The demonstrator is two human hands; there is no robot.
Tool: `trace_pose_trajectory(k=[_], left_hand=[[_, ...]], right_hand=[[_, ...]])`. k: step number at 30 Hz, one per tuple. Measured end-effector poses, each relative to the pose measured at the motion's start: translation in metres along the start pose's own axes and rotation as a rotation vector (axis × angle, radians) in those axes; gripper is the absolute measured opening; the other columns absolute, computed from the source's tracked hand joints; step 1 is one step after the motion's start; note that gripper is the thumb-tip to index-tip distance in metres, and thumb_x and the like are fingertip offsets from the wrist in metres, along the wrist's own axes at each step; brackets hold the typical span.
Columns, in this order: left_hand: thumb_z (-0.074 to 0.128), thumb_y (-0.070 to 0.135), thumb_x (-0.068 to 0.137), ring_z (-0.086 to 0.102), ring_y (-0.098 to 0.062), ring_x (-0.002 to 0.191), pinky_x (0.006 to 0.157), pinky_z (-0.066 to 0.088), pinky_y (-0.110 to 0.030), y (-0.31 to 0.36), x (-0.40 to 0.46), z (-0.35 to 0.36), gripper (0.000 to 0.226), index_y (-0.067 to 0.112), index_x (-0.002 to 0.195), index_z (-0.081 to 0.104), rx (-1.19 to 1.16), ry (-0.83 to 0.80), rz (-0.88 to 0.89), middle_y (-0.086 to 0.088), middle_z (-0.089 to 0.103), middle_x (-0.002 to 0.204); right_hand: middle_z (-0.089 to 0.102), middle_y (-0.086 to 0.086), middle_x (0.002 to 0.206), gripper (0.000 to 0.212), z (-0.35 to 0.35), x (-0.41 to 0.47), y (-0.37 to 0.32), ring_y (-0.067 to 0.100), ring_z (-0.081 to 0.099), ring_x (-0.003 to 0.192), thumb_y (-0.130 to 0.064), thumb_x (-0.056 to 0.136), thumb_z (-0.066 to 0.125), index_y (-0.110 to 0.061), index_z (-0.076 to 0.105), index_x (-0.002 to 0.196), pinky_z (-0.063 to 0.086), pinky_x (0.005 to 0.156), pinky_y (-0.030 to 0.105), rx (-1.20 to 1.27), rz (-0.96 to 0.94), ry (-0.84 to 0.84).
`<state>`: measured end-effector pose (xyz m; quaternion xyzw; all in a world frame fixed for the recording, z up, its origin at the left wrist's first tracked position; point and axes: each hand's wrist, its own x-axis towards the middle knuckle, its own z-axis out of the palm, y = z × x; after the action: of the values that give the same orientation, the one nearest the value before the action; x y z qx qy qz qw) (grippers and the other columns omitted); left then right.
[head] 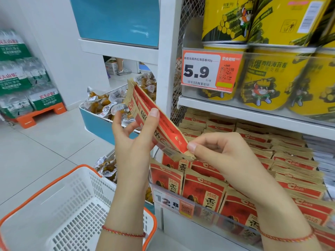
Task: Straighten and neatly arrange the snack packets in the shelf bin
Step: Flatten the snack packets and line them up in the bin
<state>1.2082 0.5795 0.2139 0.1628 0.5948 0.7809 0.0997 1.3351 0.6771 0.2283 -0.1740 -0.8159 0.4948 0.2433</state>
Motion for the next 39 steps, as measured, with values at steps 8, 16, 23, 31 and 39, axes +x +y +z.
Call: trace_pose_trajectory(k=[8,16,23,31,39], left_hand=[[0.075,0.062,0.063,0.068,0.007,0.085,0.086,0.055,-0.032,-0.003,0.002,-0.002,0.096,0.04,0.146,0.031,0.016,-0.007,0.002,0.011,0.059,0.123],[0.073,0.062,0.062,0.067,0.008,0.085,0.093,0.054,-0.041,-0.002,0.001,-0.001,0.098,0.038,0.146,0.029,0.017,0.047,0.015,0.011,0.059,0.119],[0.068,0.068,0.059,0.064,0.004,0.093,0.065,0.044,-0.004,0.0,-0.01,0.005,0.109,0.036,0.15,0.018,0.156,0.147,0.137,0.018,0.052,0.115],[0.074,0.073,0.059,0.061,-0.007,0.112,0.094,0.051,-0.031,-0.003,-0.008,0.007,0.107,0.037,0.149,0.028,0.153,0.08,0.084,0.015,0.054,0.128],[0.073,0.025,0.082,0.07,-0.016,0.084,0.07,0.056,-0.032,0.0,-0.006,0.005,0.036,0.014,0.112,0.059,-0.349,-0.146,-0.059,-0.004,0.07,0.095]], right_hand=[[0.072,-0.009,0.074,0.015,-0.001,0.0,0.0,0.001,0.065,0.071,-0.025,0.087,0.063,-0.025,0.075,0.077,0.049,0.071,0.016,-0.014,-0.042,-0.006],[0.073,-0.01,0.08,0.01,0.001,0.0,0.002,0.005,0.068,0.078,-0.032,0.083,0.066,-0.028,0.075,0.082,0.055,0.079,0.028,-0.015,-0.052,0.019],[0.069,-0.025,0.081,0.029,0.014,0.001,0.007,-0.005,0.064,0.08,-0.055,0.072,0.065,-0.049,0.064,0.1,0.056,0.075,0.029,-0.295,-0.152,0.178],[0.071,-0.019,0.089,0.024,0.02,0.004,0.013,0.0,0.066,0.082,-0.044,0.082,0.065,-0.031,0.073,0.101,0.057,0.071,0.033,-0.425,-0.327,0.378],[0.067,-0.014,0.102,0.026,0.026,0.003,0.01,0.008,0.066,0.088,-0.034,0.083,0.066,-0.028,0.07,0.108,0.057,0.064,0.034,-0.626,-0.501,0.379]])
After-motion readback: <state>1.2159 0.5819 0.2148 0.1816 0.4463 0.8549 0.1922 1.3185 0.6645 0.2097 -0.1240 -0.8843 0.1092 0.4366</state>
